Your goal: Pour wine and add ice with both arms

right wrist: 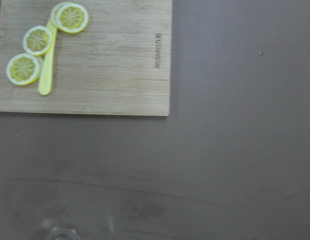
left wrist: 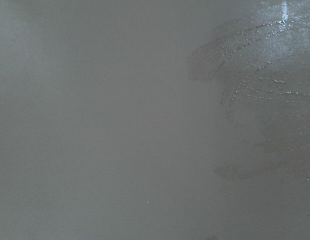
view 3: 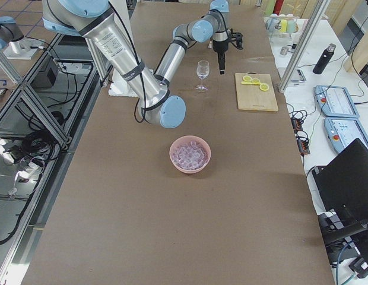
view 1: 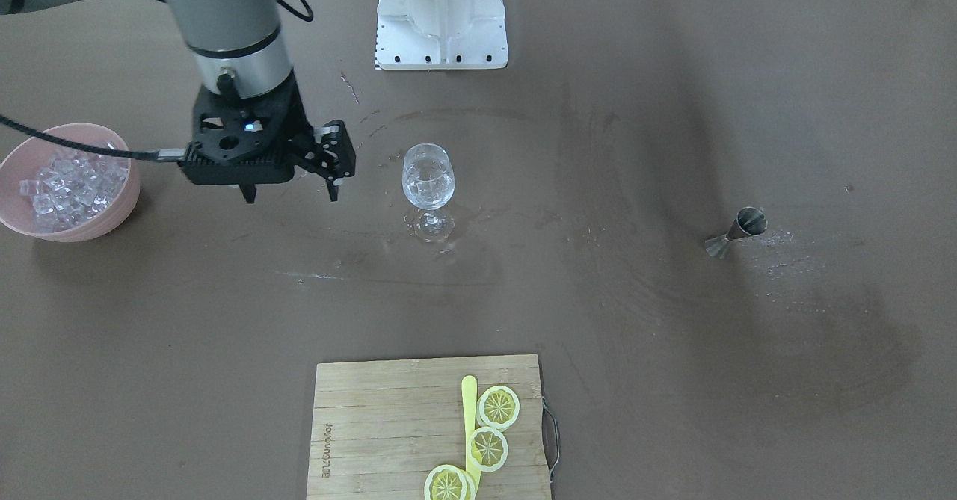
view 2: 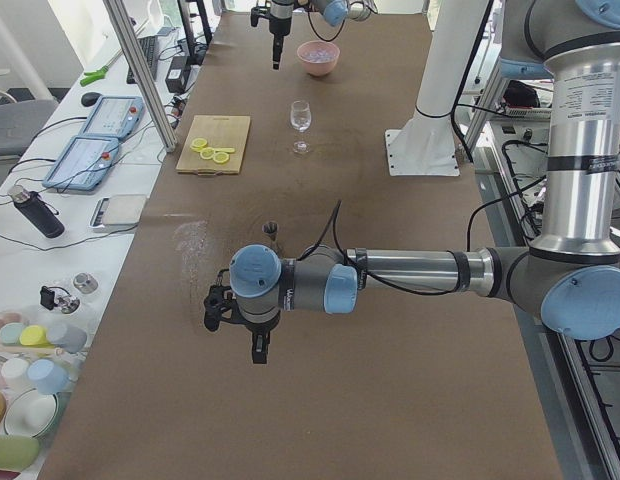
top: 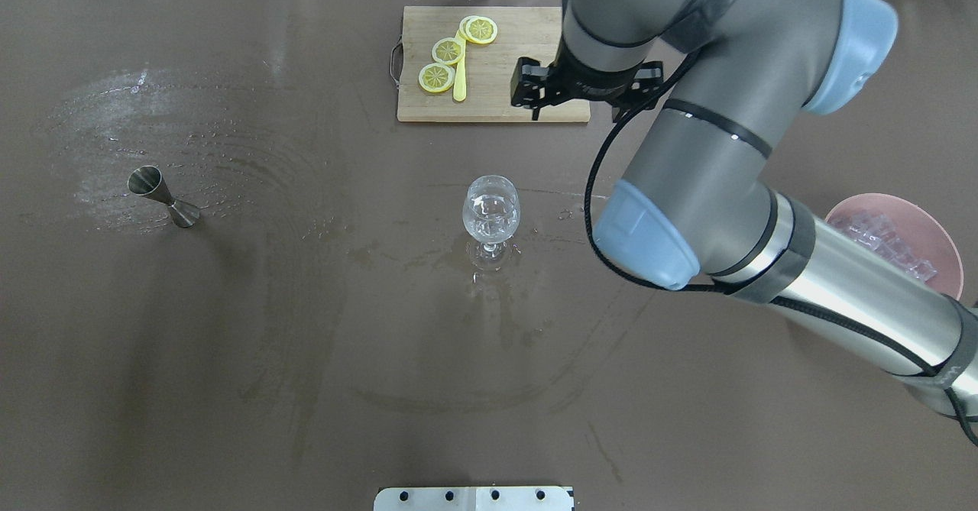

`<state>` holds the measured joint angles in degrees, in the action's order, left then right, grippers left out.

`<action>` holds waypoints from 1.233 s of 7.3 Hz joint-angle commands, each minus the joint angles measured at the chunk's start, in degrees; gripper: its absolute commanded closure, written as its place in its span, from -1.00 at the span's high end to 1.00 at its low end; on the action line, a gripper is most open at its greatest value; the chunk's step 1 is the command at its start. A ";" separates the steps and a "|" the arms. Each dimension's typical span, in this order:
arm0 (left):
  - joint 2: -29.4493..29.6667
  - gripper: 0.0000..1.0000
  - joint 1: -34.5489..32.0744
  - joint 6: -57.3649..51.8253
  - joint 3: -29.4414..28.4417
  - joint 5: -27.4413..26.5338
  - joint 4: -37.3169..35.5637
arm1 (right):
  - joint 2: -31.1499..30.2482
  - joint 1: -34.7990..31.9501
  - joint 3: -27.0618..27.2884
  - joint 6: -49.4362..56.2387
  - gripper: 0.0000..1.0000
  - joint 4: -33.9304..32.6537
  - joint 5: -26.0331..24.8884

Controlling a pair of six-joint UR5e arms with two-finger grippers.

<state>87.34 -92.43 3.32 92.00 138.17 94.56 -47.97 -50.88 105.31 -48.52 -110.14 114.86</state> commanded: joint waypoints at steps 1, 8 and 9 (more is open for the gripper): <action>-5.31 0.98 0.06 0.10 0.37 0.08 5.16 | -8.15 -8.95 -0.11 15.68 1.00 1.50 7.89; -2.00 0.98 3.75 0.11 6.96 -6.33 -6.67 | -34.96 -31.80 -2.04 55.78 1.00 3.88 11.79; -1.91 0.98 3.92 0.10 6.96 -6.34 -6.58 | -39.78 -32.96 -2.91 58.25 1.00 4.06 9.87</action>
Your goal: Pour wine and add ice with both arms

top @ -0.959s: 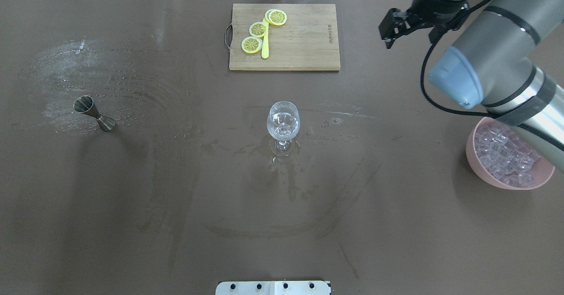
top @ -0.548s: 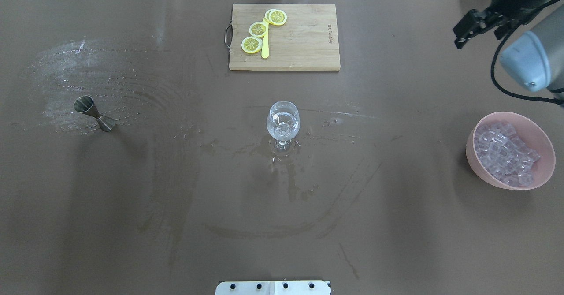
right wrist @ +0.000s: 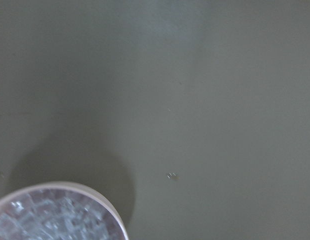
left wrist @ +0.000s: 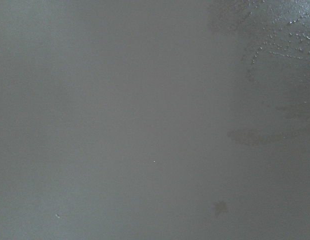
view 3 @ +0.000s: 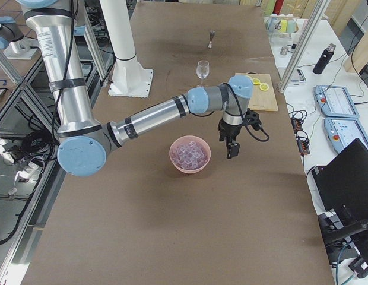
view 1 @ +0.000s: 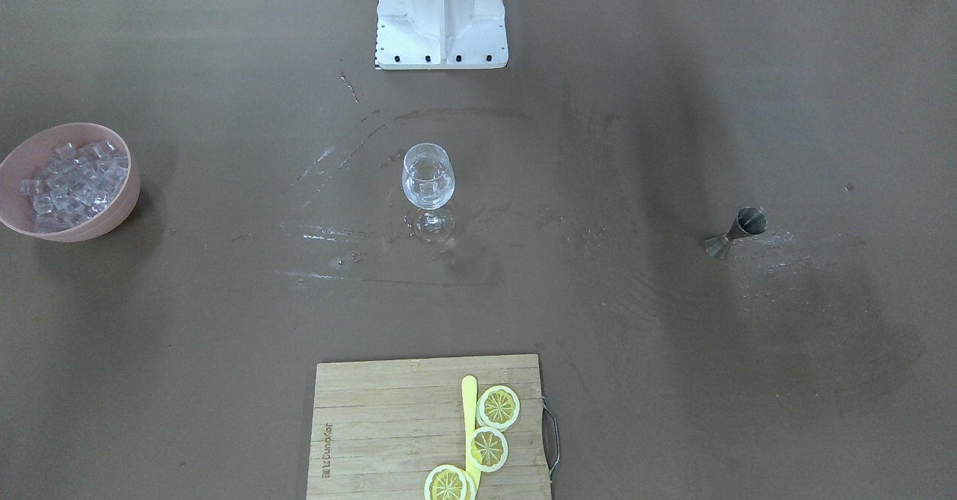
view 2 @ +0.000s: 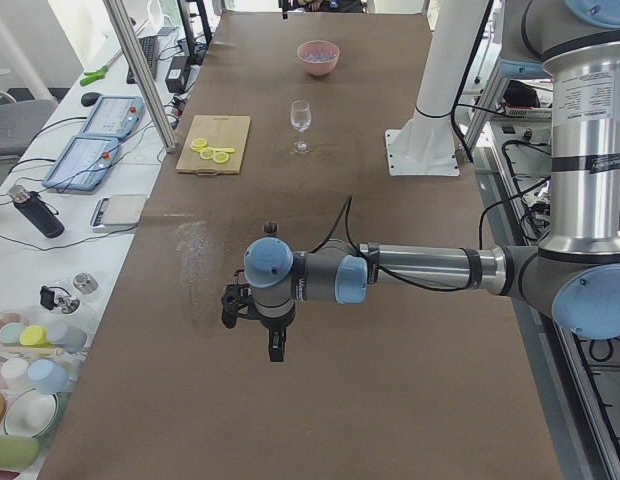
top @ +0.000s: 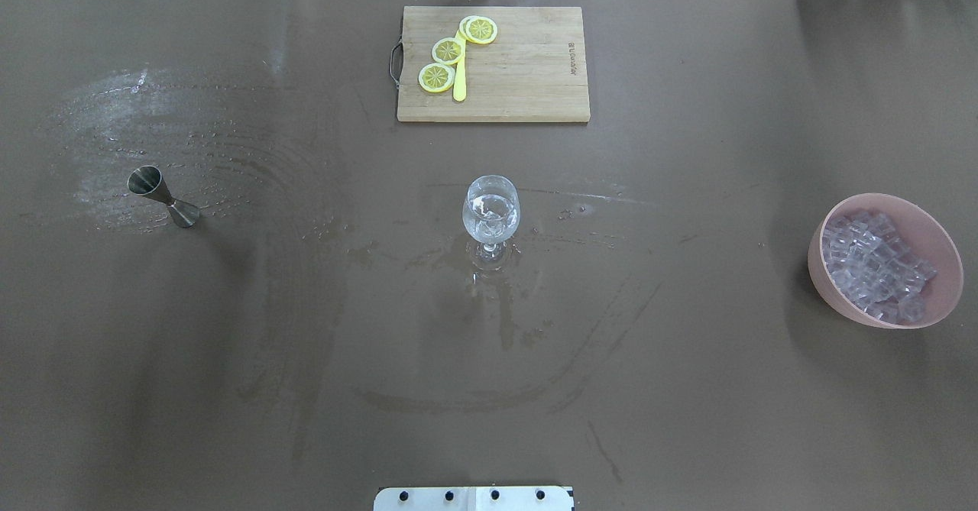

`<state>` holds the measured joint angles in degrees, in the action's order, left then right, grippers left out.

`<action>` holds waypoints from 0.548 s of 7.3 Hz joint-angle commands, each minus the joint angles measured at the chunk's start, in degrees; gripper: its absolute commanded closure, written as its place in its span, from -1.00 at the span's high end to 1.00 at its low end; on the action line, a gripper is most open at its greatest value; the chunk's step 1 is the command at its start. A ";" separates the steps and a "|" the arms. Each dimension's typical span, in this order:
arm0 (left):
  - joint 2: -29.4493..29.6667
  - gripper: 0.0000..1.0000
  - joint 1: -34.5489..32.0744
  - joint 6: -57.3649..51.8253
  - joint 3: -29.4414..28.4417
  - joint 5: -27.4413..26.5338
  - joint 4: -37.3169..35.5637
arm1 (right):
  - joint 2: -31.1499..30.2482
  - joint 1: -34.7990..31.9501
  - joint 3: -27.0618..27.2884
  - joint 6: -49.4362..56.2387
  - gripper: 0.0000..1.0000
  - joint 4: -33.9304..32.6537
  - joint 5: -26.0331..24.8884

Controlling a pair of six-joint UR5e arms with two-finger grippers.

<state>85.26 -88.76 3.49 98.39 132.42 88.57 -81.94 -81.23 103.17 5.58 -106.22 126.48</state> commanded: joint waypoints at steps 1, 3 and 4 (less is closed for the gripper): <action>0.26 0.98 0.34 -0.07 0.66 -0.50 -0.60 | -8.65 -4.45 -1.99 6.27 1.00 0.13 -4.03; 0.34 0.98 0.34 -0.07 0.66 -0.59 -0.16 | -14.02 -7.09 -2.71 6.11 1.00 0.40 -4.49; 0.34 0.98 0.34 -0.07 0.66 -0.50 -0.16 | -14.64 -8.50 -2.45 6.63 1.00 0.48 -4.40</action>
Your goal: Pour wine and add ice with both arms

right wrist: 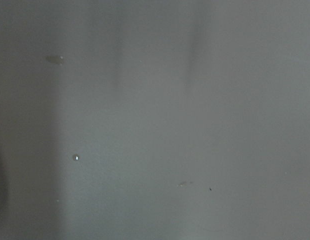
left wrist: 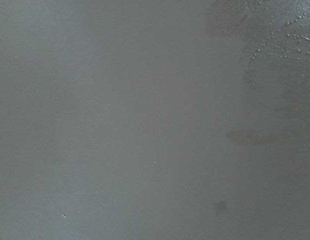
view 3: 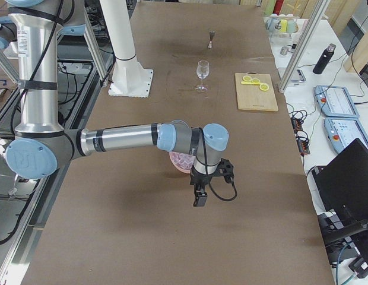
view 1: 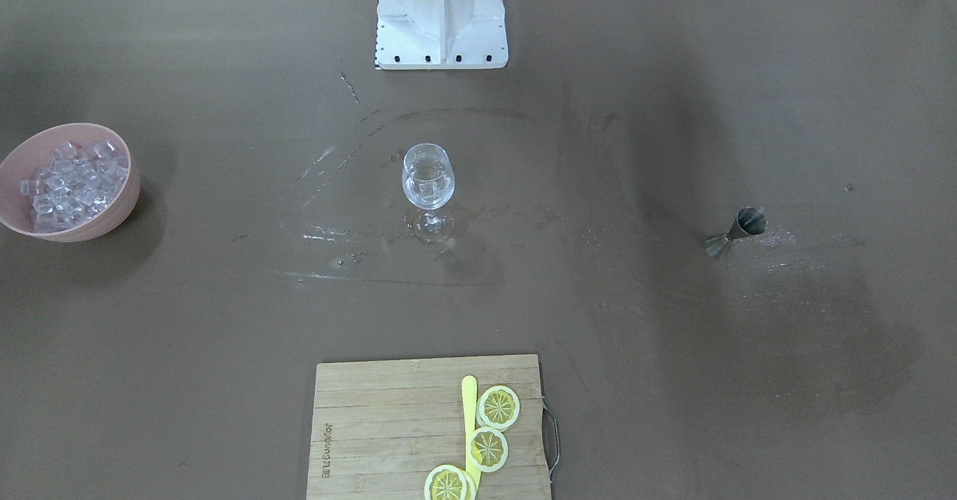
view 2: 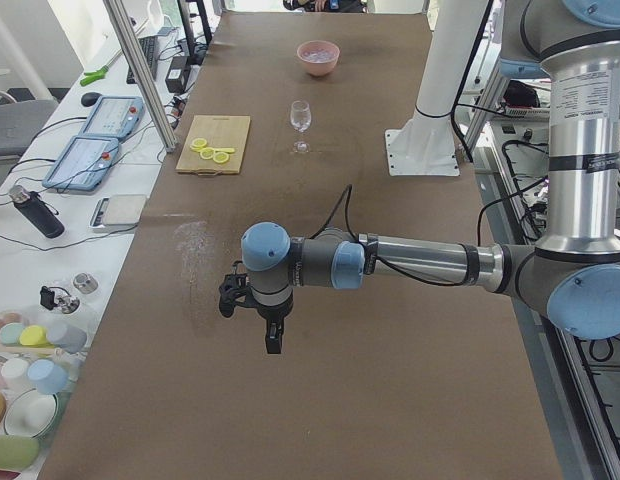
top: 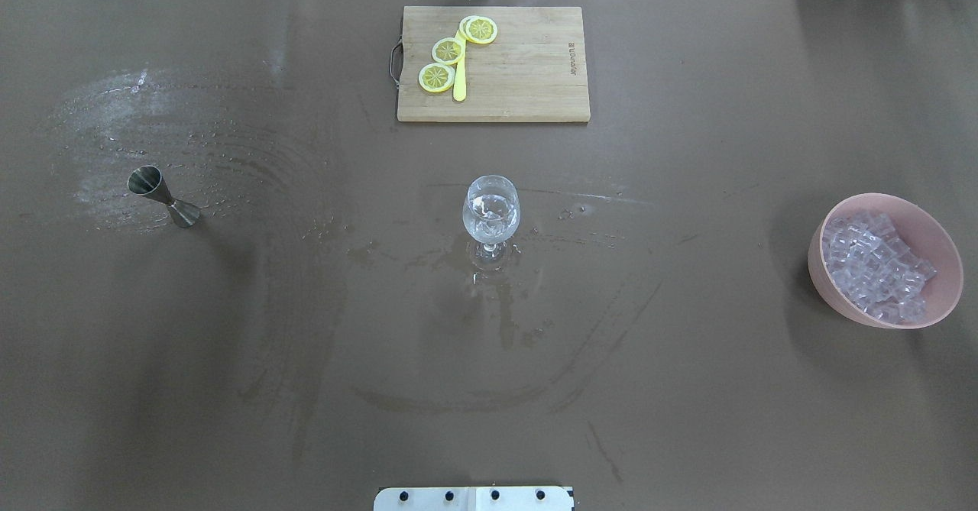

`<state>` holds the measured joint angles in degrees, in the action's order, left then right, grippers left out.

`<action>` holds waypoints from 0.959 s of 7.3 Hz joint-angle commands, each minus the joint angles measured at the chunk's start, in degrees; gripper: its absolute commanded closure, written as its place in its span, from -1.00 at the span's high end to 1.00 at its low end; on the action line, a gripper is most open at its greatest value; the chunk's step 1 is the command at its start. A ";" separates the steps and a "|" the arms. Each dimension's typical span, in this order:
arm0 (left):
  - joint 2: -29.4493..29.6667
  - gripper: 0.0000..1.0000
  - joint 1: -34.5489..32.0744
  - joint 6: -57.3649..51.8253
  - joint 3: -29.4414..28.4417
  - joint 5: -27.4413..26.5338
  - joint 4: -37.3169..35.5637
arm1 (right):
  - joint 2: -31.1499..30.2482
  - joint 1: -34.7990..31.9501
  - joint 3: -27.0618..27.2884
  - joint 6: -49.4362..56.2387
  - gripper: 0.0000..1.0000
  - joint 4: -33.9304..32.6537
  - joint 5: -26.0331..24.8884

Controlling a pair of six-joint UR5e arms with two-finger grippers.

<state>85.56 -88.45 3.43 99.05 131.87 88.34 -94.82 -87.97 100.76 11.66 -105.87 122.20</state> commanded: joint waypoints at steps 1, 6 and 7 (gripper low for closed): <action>0.04 0.98 0.03 0.00 -0.17 0.05 0.08 | -1.94 -1.85 -0.04 0.13 1.00 0.06 0.49; -0.31 0.98 0.03 0.00 -0.17 0.58 0.26 | -2.21 -2.82 1.55 -0.32 1.00 0.05 6.38; -0.39 0.98 0.03 0.00 -0.26 0.67 0.26 | -2.21 -3.08 1.63 -0.23 1.00 0.23 6.21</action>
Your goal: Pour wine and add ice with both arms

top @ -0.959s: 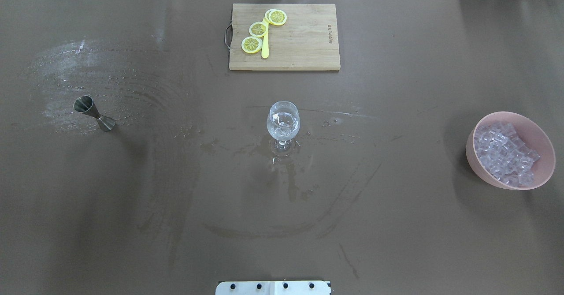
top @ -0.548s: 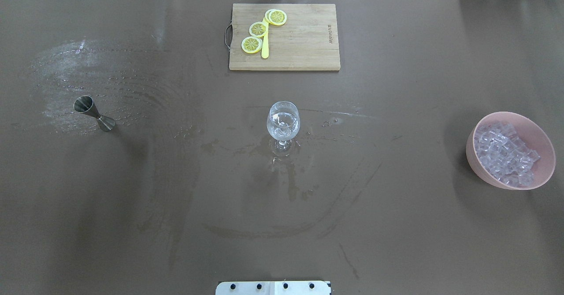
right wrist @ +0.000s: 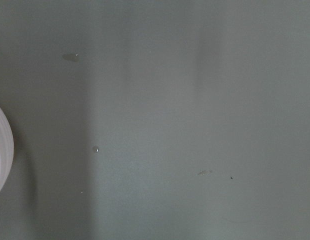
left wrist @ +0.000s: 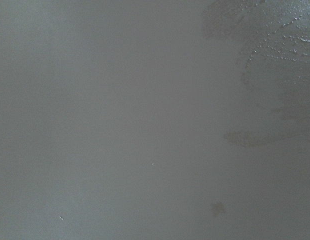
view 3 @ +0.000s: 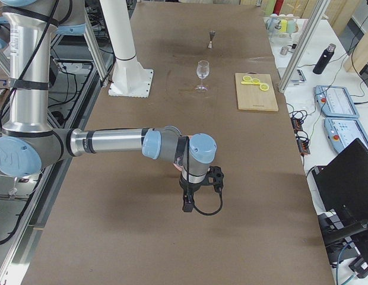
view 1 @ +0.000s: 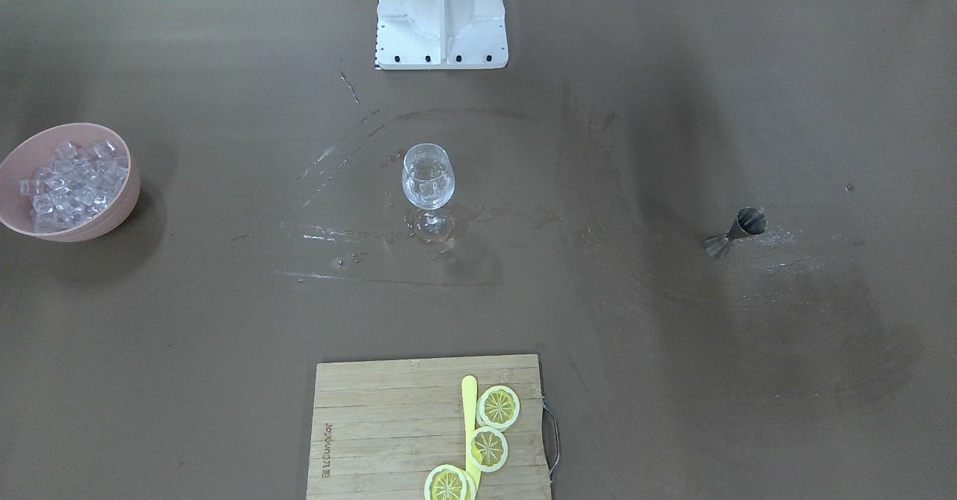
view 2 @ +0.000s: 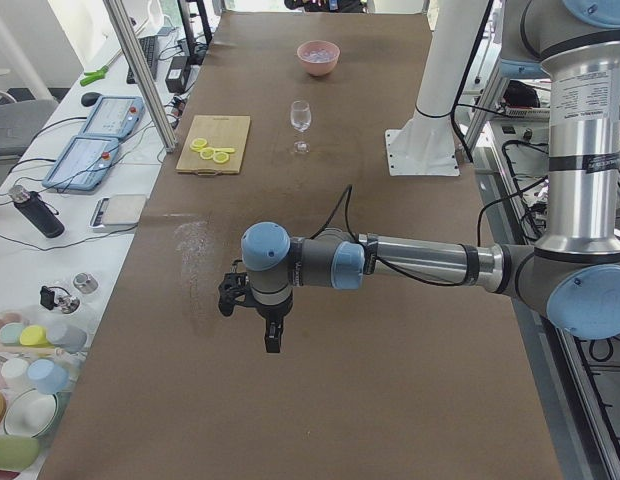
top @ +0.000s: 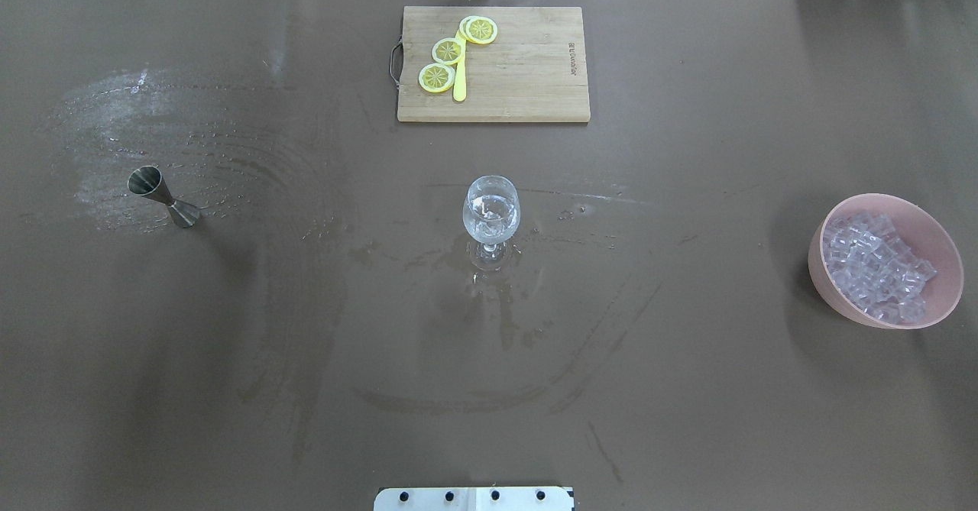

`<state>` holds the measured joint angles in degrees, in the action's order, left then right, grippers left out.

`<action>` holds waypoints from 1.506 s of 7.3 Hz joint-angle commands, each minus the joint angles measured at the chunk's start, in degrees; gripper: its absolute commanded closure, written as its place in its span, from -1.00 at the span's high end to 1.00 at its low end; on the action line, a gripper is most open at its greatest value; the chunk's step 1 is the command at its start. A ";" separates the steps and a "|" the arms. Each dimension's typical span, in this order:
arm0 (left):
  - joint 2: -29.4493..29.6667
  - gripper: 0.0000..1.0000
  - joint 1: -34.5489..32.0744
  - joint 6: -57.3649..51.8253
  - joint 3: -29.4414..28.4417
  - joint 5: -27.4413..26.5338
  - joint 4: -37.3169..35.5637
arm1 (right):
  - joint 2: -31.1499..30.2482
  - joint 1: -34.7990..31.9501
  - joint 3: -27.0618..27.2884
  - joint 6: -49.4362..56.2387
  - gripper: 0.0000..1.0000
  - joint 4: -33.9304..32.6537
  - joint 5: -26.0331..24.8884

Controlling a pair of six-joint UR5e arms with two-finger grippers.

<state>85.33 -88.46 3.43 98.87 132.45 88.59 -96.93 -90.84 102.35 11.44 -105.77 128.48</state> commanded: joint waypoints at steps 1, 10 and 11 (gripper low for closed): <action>-0.16 0.98 0.04 0.00 -0.08 0.09 0.00 | 0.51 -0.21 0.39 -0.01 1.00 0.13 0.02; 0.28 0.98 0.13 0.00 -0.35 0.09 0.09 | 0.78 -0.13 -0.14 -4.94 1.00 9.44 0.11; 0.28 0.98 0.13 0.00 -0.35 0.09 0.09 | 0.87 -0.13 0.48 -5.02 1.00 9.44 0.11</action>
<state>85.59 -88.33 3.43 98.55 132.54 88.70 -96.14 -90.97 102.08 6.37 -96.38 128.57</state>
